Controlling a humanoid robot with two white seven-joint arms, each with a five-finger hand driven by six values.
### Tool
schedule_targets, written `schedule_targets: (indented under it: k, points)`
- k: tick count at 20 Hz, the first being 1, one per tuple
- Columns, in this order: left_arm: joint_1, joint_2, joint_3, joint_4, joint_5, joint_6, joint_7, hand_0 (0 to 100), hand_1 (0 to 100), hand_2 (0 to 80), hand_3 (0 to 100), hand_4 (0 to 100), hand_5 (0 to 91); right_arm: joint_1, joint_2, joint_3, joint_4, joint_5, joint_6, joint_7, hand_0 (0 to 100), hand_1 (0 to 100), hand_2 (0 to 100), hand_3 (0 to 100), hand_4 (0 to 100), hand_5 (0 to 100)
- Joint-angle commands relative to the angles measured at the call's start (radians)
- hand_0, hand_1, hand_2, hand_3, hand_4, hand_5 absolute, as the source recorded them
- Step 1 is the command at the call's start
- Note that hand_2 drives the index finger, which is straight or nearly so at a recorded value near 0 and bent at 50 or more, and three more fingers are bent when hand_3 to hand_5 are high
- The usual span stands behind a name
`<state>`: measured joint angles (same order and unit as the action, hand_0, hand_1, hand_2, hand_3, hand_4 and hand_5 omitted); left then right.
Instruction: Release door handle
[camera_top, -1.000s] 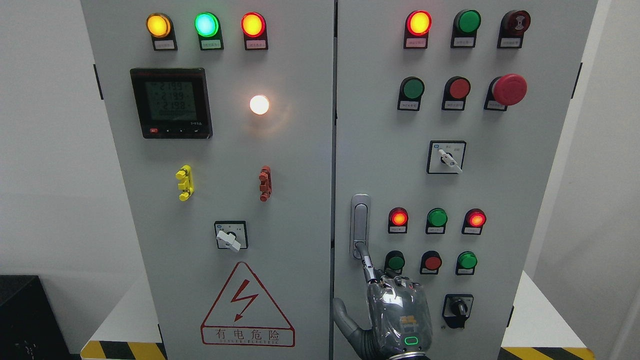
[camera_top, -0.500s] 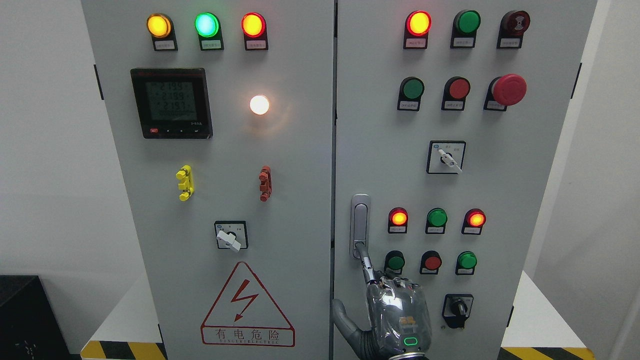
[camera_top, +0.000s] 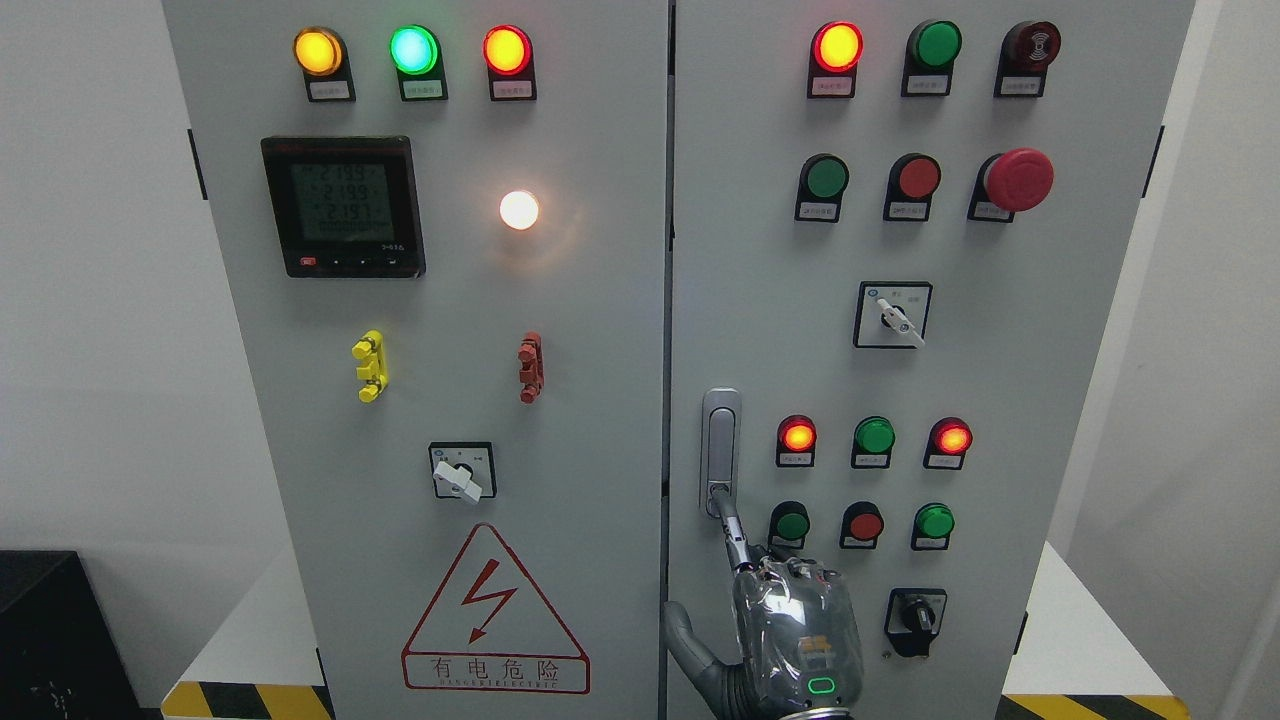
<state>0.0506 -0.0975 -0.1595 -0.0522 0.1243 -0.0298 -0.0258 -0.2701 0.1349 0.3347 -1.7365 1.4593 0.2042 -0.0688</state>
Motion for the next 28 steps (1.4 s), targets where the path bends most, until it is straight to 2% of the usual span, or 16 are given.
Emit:
schedule_targets:
  k: [1, 4, 7, 28]
  points:
    - [0.000, -0.001, 0.000, 0.000, 0.000, 0.002, 0.000, 0, 0, 4.3, 11, 0, 0.0, 0.003, 0.000, 0.000, 0.003, 0.001, 0.000, 0.001, 33, 24, 0, 73, 73, 78]
    - [0.000, -0.001, 0.000, 0.000, 0.000, 0.002, 0.000, 0, 0, 4.5, 11, 0, 0.0, 0.008, 0.000, 0.000, 0.003, -0.001, 0.000, 0.003, 33, 24, 0, 74, 73, 78]
    - [0.000, 0.001, 0.000, 0.000, 0.000, 0.001, 0.000, 0, 0, 4.4, 11, 0, 0.0, 0.009, 0.000, 0.001, 0.005, -0.001, 0.000, 0.024, 33, 24, 0, 74, 73, 78]
    - [0.000, -0.001, 0.000, 0.000, 0.000, 0.002, 0.000, 0, 0, 4.5, 11, 0, 0.0, 0.017, 0.000, 0.000, 0.002, -0.002, 0.000, 0.026, 32, 24, 0, 74, 73, 78]
